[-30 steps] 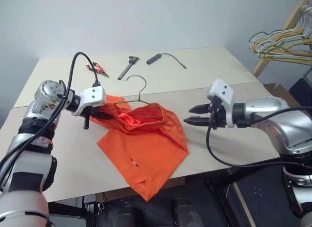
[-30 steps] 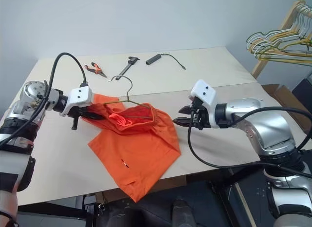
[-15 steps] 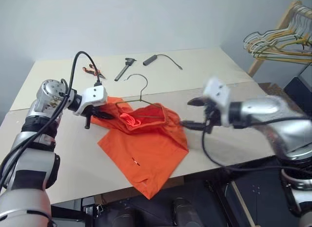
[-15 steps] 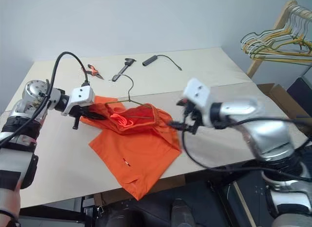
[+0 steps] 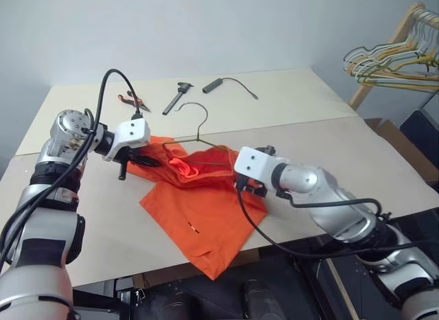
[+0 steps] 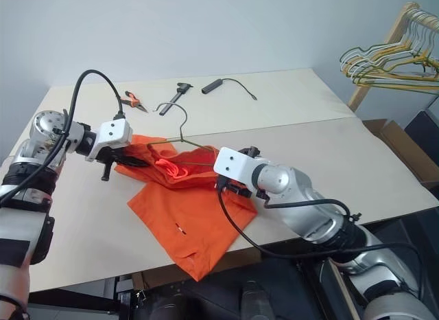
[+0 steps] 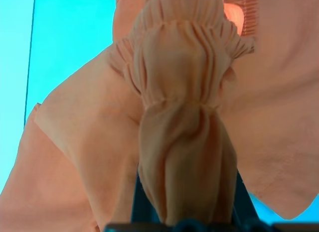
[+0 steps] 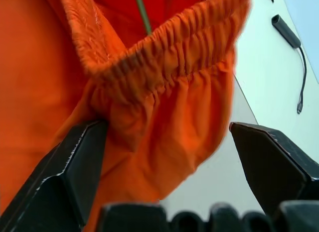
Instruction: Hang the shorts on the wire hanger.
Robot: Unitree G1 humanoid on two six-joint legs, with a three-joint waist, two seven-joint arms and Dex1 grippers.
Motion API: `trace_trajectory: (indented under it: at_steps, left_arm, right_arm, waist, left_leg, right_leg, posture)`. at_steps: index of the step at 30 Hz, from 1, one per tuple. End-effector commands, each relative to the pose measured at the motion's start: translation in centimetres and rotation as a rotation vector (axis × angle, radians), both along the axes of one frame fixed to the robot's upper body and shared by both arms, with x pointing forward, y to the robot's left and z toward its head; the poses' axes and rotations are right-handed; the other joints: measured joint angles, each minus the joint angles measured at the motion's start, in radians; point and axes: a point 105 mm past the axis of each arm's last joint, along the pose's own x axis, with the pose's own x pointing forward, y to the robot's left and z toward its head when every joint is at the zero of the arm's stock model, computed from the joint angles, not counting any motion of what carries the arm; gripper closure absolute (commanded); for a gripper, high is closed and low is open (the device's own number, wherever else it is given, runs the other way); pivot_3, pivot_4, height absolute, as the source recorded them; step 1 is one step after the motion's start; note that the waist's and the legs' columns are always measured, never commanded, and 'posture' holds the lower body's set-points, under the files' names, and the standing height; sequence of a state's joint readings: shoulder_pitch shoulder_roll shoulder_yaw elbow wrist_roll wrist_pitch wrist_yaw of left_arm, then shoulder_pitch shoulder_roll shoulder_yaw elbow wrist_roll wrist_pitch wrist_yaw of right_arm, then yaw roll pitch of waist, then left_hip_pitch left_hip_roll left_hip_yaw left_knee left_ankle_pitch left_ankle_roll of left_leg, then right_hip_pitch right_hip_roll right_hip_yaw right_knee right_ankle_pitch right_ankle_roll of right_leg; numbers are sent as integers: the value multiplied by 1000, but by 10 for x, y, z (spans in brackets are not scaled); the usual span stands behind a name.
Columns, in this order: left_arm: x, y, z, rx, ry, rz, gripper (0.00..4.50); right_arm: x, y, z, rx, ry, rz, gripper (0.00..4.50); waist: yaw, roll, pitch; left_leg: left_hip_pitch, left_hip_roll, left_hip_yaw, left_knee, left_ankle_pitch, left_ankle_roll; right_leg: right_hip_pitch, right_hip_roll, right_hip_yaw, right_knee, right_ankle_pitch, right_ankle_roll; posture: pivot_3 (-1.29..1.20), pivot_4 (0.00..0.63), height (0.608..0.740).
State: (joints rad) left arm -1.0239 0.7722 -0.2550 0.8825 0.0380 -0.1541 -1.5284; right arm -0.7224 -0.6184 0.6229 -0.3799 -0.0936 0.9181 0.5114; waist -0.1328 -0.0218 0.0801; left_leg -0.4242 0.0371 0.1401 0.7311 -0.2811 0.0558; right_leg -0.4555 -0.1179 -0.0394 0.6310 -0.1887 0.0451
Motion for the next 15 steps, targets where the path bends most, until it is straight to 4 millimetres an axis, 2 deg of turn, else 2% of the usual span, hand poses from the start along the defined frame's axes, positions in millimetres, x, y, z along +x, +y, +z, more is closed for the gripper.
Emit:
trace_trajectory:
  at_steps: [1, 6, 11, 15]
  left_arm:
    - [1, -3, 18, -21, -58, -21, 4500]
    - [-2, -3, 17, -12, -50, -42, 4500]
    - [-10, 1, 12, 60, -48, -111, 4500]
    - [-15, -1, 12, 68, -43, -134, 4500]
  right_arm:
    - [12, -1, 17, -11, -98, -15, 20]
    - [21, -8, 27, 48, -48, 17, 20]
    - [20, -13, 33, 104, 123, 179, 20]
    - [11, -7, 41, 132, 264, 341, 20]
  waist:
    - [0, 0, 0]
    - [-2, 0, 0]
    - [-16, 0, 0]
    - [-23, 0, 0]
  left_leg:
    - [0, 0, 0, 0, 0, 0]
    - [0, 0, 0, 0, 0, 0]
    - [0, 0, -2, 0, 0, 0]
    - [1, 0, -3, 0, 0, 0]
  right_leg:
    - [0, 0, 0, 0, 0, 0]
    - [0, 0, 0, 0, 0, 0]
    - [1, 0, 0, -1, 0, 0]
    - [1, 0, 0, 0, 0, 0]
  posture:
    - [-151, 41, 740]
    - [-153, 43, 740]
    - [-150, 47, 740]
    - [-141, 48, 740]
